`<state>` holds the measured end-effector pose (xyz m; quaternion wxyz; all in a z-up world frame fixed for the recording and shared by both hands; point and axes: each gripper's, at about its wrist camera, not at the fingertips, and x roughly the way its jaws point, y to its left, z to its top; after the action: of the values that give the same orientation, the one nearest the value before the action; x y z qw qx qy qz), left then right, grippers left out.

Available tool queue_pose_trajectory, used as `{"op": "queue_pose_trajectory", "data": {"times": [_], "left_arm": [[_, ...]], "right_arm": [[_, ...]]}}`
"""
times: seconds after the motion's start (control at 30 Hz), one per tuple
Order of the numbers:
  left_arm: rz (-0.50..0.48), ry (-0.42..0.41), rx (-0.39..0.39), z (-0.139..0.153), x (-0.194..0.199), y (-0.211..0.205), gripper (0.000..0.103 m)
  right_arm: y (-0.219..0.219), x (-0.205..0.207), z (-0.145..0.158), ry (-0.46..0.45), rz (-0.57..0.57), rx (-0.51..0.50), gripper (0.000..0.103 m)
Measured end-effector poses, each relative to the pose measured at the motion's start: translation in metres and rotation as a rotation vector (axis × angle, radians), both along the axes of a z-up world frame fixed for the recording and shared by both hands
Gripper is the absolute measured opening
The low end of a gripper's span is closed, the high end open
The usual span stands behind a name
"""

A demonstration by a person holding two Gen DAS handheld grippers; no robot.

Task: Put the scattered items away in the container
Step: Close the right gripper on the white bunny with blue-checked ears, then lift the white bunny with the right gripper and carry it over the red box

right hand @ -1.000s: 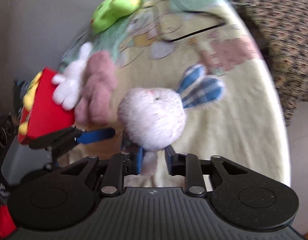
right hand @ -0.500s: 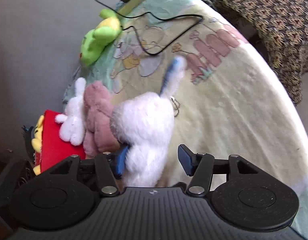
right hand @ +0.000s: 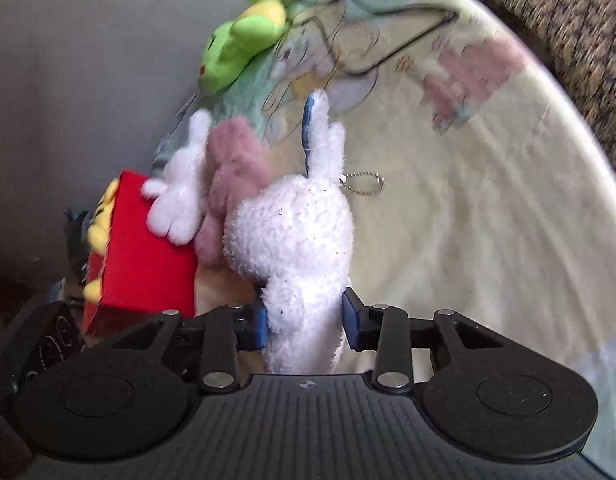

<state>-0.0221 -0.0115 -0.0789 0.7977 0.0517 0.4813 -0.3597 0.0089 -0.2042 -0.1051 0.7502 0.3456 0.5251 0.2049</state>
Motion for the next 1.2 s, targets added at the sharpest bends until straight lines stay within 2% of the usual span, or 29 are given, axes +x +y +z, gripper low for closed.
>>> {"op": "queue_pose_trajectory", "data": {"times": [0.13,0.2,0.3,0.33,0.43,0.47,0.53,0.6,0.67,0.8,0.97,1.2], "left_arm": [[0.027,-0.010,0.014,-0.002,-0.010,0.014,0.079],[0.050,-0.003,0.011,-0.005,-0.006,0.016,0.079],[0.068,0.016,0.018,-0.011,0.003,0.012,0.068],[0.069,0.025,0.023,-0.014,0.005,0.009,0.062],[0.058,-0.005,0.043,-0.014,0.006,-0.001,0.057],[0.055,-0.019,0.054,-0.014,0.005,-0.005,0.056],[0.052,-0.043,0.073,-0.014,0.001,-0.010,0.056],[0.057,-0.060,0.080,-0.014,-0.003,-0.009,0.051],[0.083,-0.061,0.063,-0.012,-0.004,-0.002,0.047],[0.132,-0.083,0.041,-0.005,-0.012,0.019,0.046],[0.211,-0.163,0.053,0.016,-0.041,0.053,0.046],[0.382,-0.138,0.072,0.030,-0.069,0.116,0.046]], "right_arm": [[0.010,-0.014,-0.014,0.053,0.046,0.012,0.042],[0.013,-0.016,-0.009,0.016,0.045,-0.048,0.055],[0.017,-0.012,0.004,-0.062,0.048,-0.157,0.058],[0.018,-0.010,0.006,-0.075,0.044,-0.173,0.058],[0.016,-0.004,0.003,-0.069,0.010,-0.168,0.062],[0.018,-0.004,0.002,-0.068,0.007,-0.169,0.061],[0.024,-0.003,0.006,-0.088,0.031,-0.180,0.048],[0.035,-0.005,0.017,-0.130,0.068,-0.235,0.044],[0.045,-0.007,0.025,-0.175,0.105,-0.289,0.043],[0.057,-0.014,0.032,-0.207,0.147,-0.295,0.043],[0.086,-0.024,0.051,-0.280,0.255,-0.261,0.043],[0.150,-0.035,0.059,-0.334,0.443,-0.189,0.043]]}}
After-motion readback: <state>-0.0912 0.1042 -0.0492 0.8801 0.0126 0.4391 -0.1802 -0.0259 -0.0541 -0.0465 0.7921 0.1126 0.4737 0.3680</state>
